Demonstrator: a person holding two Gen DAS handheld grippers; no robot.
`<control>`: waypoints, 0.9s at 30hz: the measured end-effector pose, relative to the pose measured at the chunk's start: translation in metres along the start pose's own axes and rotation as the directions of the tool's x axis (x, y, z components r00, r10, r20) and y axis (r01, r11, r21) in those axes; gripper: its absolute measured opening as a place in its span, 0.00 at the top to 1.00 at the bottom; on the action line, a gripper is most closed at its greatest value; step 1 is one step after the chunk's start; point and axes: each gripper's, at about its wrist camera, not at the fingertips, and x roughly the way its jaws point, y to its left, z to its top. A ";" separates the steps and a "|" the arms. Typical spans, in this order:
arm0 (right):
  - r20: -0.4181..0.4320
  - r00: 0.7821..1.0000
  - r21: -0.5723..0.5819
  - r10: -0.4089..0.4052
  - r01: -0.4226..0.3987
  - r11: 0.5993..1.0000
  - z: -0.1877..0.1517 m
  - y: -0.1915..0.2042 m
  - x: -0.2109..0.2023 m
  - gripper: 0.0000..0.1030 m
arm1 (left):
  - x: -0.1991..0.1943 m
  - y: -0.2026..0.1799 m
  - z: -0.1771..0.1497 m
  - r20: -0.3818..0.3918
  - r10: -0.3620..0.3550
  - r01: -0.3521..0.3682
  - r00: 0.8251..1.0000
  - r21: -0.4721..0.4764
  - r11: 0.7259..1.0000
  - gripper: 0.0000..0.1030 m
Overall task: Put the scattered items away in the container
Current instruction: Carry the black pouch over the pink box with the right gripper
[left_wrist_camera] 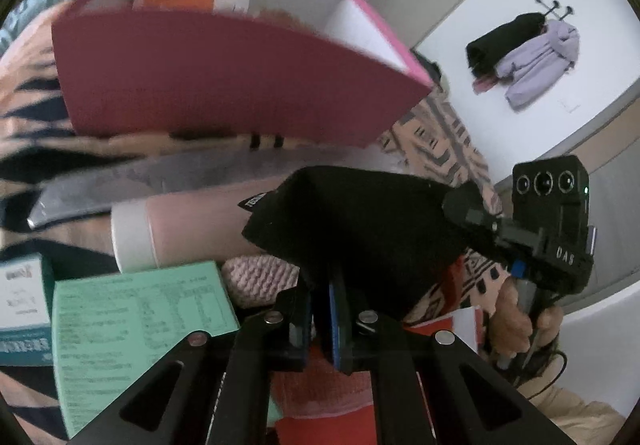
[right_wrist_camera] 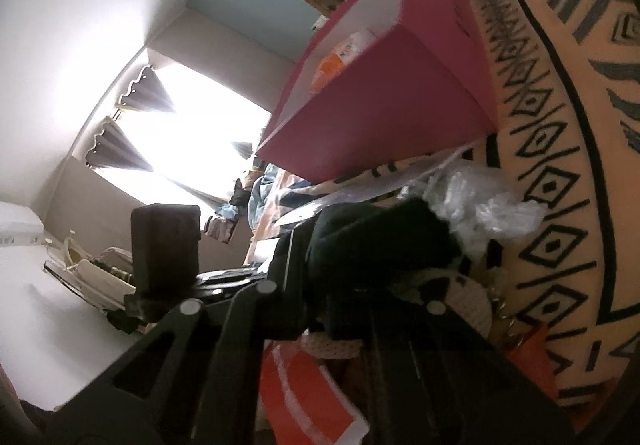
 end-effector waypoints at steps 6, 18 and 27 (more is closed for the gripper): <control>0.037 0.999 -0.110 -0.002 0.006 0.994 0.006 0.028 -0.019 0.90 | -0.033 -0.015 0.007 0.082 -0.010 0.006 0.997 0.048 0.999 0.95; 0.092 0.996 -0.267 0.011 0.014 0.963 0.041 0.092 -0.018 0.90 | -0.075 -0.037 0.044 0.186 0.026 -0.052 0.982 0.138 0.989 0.95; 0.127 0.991 -0.337 0.026 0.019 0.941 0.091 0.118 -0.015 0.90 | -0.101 -0.050 0.087 0.262 0.055 -0.101 0.963 0.162 0.982 0.94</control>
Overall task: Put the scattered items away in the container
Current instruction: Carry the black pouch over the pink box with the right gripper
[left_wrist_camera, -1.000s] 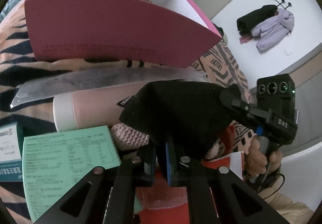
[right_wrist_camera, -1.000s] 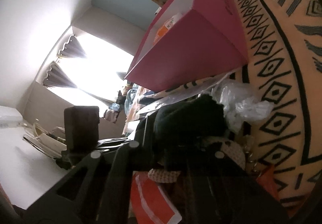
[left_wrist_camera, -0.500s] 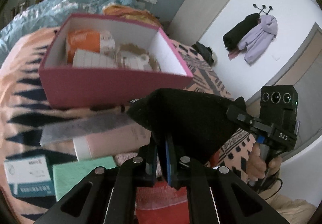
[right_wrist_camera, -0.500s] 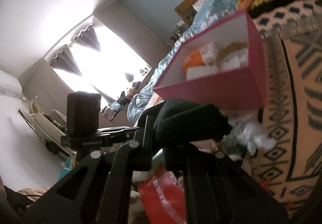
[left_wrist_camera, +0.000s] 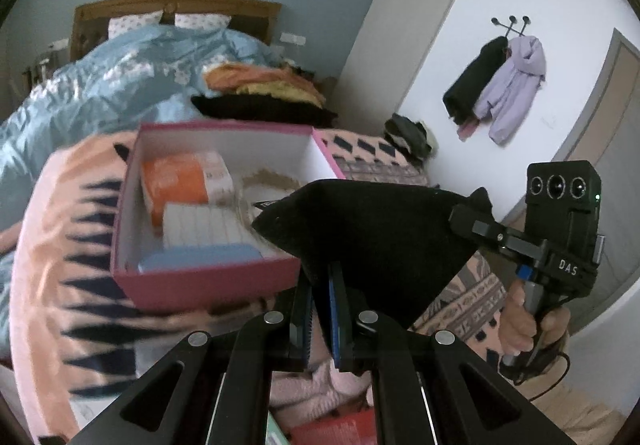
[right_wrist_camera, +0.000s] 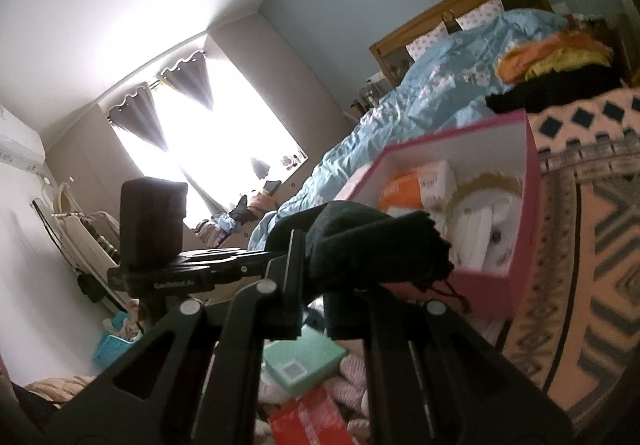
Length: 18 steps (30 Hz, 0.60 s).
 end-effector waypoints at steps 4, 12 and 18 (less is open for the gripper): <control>0.013 1.000 -0.044 -0.002 0.002 0.999 0.024 0.007 0.007 0.90 | -0.006 0.001 0.022 0.037 0.020 -0.020 0.999 0.012 1.000 0.95; -0.022 1.000 -0.070 -0.018 0.017 0.997 0.044 -0.002 0.031 0.90 | 0.005 0.016 0.044 0.034 0.035 -0.035 0.999 -0.002 0.999 0.95; -0.062 0.996 -0.068 -0.061 0.056 0.996 0.055 -0.022 0.055 0.90 | 0.027 0.029 0.052 0.003 0.048 -0.048 0.999 -0.028 0.998 0.95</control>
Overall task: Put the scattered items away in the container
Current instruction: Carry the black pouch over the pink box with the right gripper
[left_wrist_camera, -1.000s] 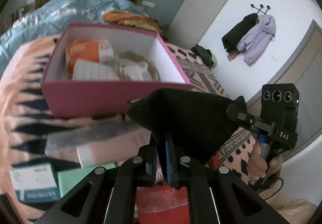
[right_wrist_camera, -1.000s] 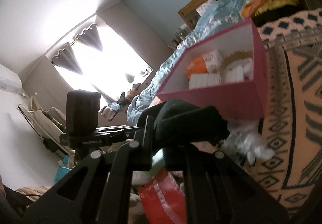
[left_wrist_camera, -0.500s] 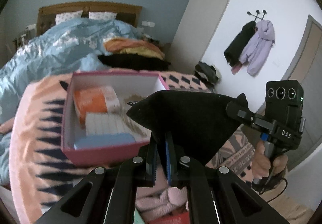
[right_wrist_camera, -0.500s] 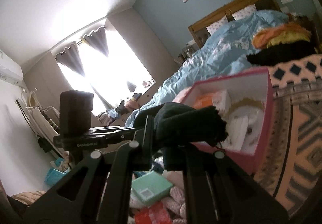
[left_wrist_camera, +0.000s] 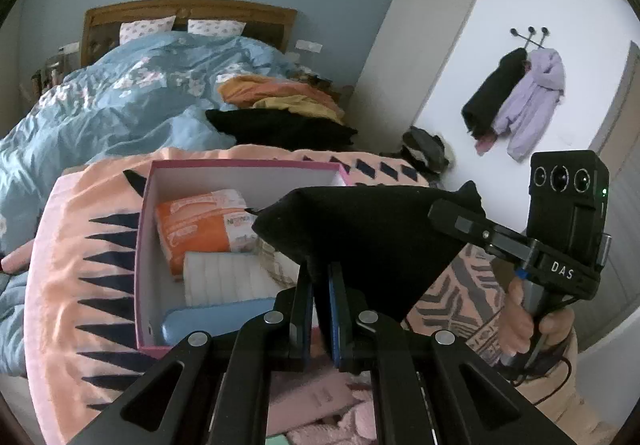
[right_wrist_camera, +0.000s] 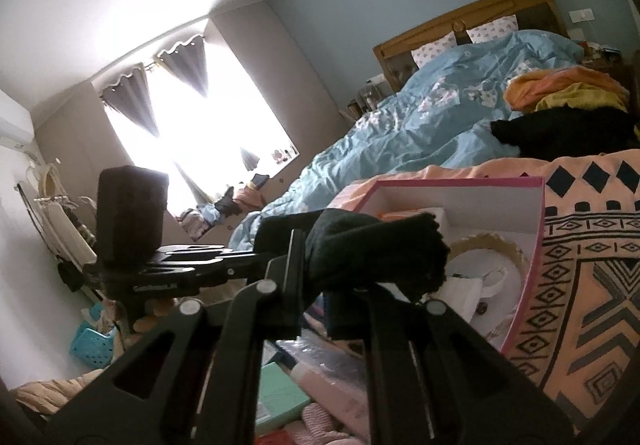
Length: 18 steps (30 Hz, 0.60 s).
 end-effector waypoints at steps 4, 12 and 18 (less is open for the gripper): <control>-0.039 0.999 0.014 -0.024 0.025 1.000 0.008 -0.019 0.017 0.90 | 0.015 0.006 0.008 -0.022 0.008 -0.009 1.000 -0.016 1.000 0.95; -0.077 0.994 0.012 -0.082 0.083 0.996 0.021 -0.048 0.042 0.90 | 0.054 0.009 0.021 -0.080 0.037 -0.039 0.996 -0.019 0.999 0.95; -0.099 0.988 0.014 -0.116 0.118 0.993 0.032 -0.066 0.057 0.90 | 0.076 0.013 0.029 -0.106 0.048 -0.053 0.993 -0.044 0.998 0.95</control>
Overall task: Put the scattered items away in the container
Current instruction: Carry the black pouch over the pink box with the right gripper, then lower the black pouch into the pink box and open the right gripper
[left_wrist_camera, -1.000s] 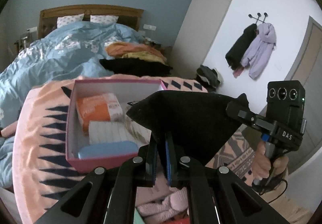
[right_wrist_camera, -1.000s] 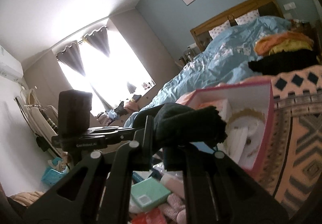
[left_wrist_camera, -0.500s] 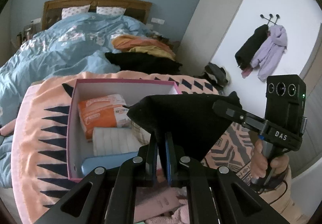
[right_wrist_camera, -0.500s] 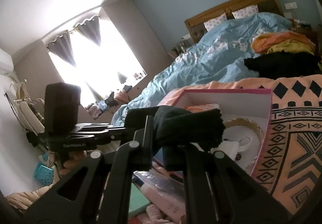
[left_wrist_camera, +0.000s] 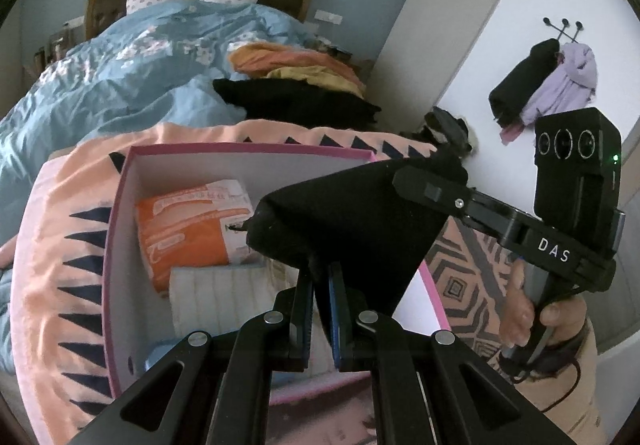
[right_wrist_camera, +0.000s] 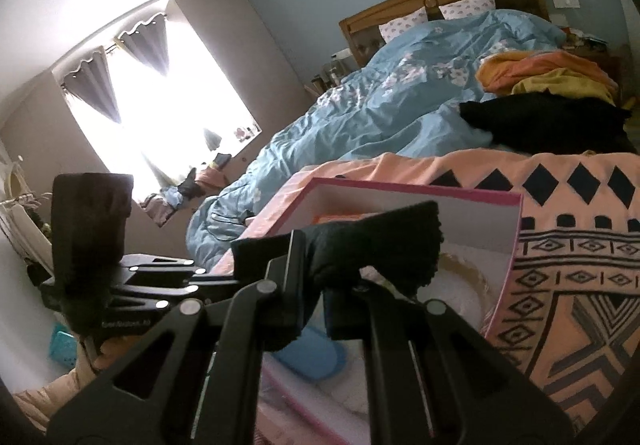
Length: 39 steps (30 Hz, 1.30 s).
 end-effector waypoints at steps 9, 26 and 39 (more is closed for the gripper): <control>-0.053 0.998 0.016 -0.035 0.035 0.999 0.005 -0.029 0.031 0.90 | 0.045 0.003 0.011 -0.073 0.018 -0.021 0.997 -0.043 0.999 0.94; -0.190 0.958 -0.087 -0.213 0.200 0.976 -0.005 -0.048 0.065 0.90 | 0.094 -0.002 0.001 -0.200 0.075 -0.084 0.977 -0.038 0.996 0.95; -0.286 0.777 -0.373 -0.561 0.450 0.812 -0.027 -0.037 0.088 0.61 | 0.106 -0.007 -0.021 -0.250 0.109 -0.113 0.962 -0.004 0.994 0.55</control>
